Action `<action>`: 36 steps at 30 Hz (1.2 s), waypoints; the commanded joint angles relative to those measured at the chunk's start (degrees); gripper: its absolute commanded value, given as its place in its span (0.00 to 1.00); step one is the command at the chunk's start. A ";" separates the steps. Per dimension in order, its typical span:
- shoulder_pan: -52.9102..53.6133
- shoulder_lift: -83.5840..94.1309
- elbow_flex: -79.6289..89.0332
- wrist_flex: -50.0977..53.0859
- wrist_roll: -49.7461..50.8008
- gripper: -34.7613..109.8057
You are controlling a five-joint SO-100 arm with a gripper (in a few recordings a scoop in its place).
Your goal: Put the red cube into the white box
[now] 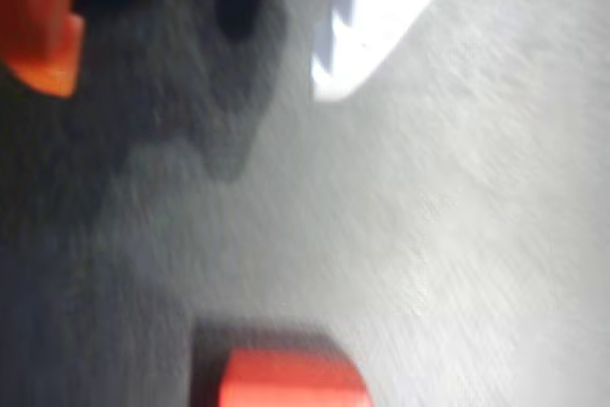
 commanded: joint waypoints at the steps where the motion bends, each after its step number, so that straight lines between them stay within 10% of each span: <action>1: -1.41 0.18 -2.29 -3.87 2.37 0.38; 36: -6.50 -65.21 -30.50 -19.78 4.48 0.40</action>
